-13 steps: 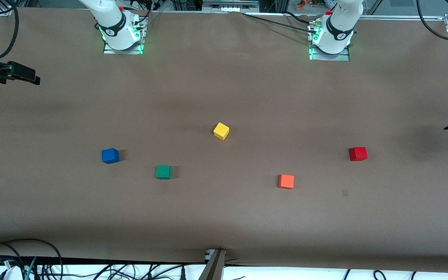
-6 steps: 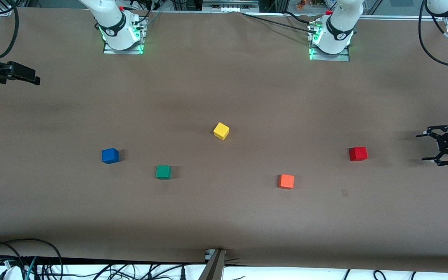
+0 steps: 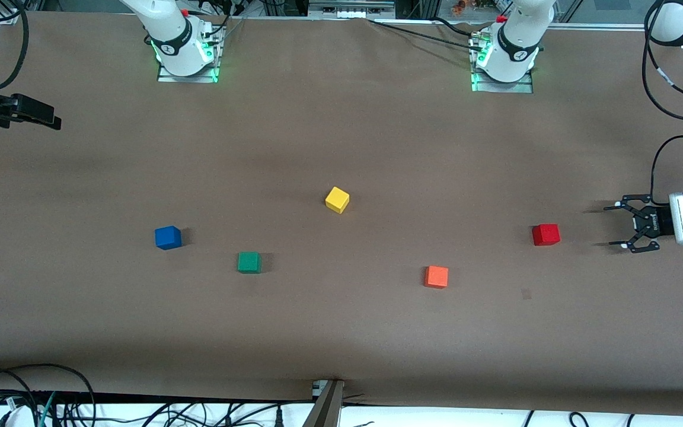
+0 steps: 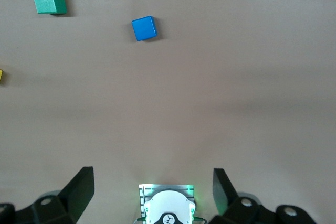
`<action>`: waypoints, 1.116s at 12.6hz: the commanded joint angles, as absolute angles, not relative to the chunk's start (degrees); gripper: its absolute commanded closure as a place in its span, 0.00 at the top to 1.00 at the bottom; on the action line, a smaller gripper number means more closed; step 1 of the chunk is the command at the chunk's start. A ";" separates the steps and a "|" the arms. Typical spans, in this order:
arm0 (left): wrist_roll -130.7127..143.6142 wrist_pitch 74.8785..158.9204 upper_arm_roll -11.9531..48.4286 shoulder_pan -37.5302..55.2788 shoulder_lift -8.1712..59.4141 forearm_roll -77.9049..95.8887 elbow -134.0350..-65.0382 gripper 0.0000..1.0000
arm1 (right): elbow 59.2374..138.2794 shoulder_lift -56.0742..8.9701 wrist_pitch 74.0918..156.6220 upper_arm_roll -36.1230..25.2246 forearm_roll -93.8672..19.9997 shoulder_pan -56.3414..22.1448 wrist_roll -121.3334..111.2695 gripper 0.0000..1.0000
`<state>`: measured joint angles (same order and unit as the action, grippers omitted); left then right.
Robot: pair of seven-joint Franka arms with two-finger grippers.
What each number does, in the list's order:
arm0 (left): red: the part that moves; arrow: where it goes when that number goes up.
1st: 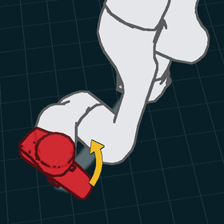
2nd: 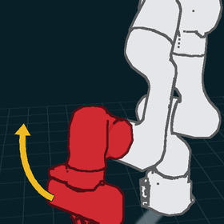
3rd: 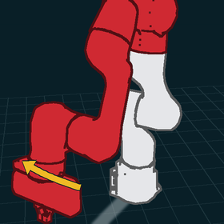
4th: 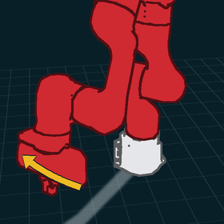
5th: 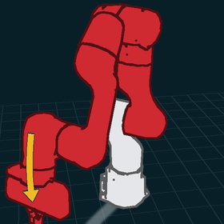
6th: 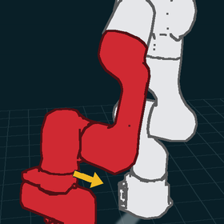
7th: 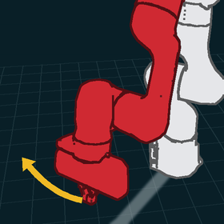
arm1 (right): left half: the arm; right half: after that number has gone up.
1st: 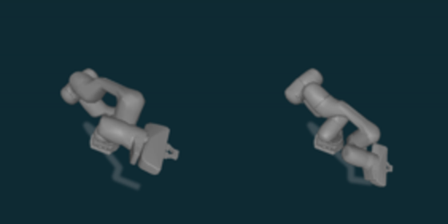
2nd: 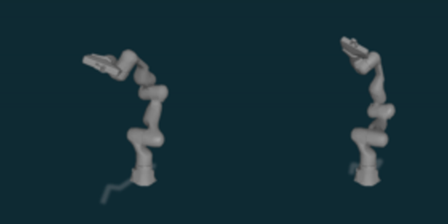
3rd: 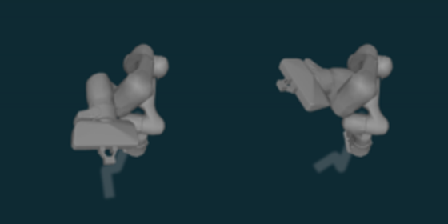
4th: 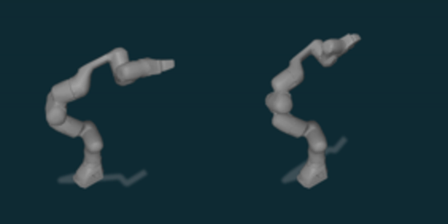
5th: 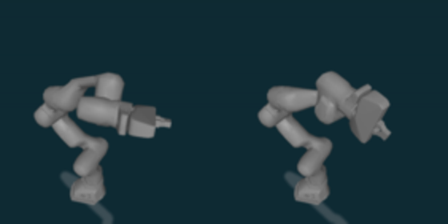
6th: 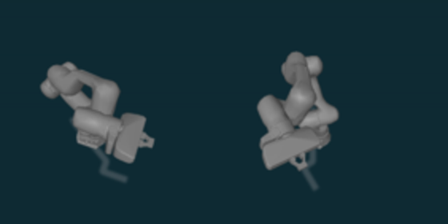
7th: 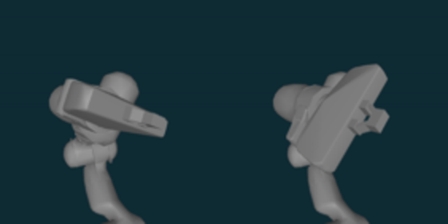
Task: Pass red block to right arm, stack on blue
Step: 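Lower the open left gripper around the red cube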
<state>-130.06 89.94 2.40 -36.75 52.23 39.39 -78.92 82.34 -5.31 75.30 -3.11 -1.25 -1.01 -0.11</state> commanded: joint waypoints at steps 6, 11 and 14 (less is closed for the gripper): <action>-141.41 83.42 3.34 -37.35 59.41 48.78 -76.64 1.00 | 81.65 -5.36 75.15 -3.08 -2.02 -0.79 -0.35 1.00; -145.11 82.09 4.04 -36.56 65.20 53.17 -72.79 1.00 | 81.56 -5.36 75.32 -3.08 -2.02 -0.70 -0.35 1.00; -145.20 82.26 4.04 -35.51 65.57 53.44 -72.42 1.00 | 81.65 -5.36 75.32 -3.08 -2.02 -0.70 -0.35 1.00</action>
<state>-141.51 83.26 4.52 -36.60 64.24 51.95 -74.80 82.34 -5.31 75.44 -3.11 -1.25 -1.01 -0.11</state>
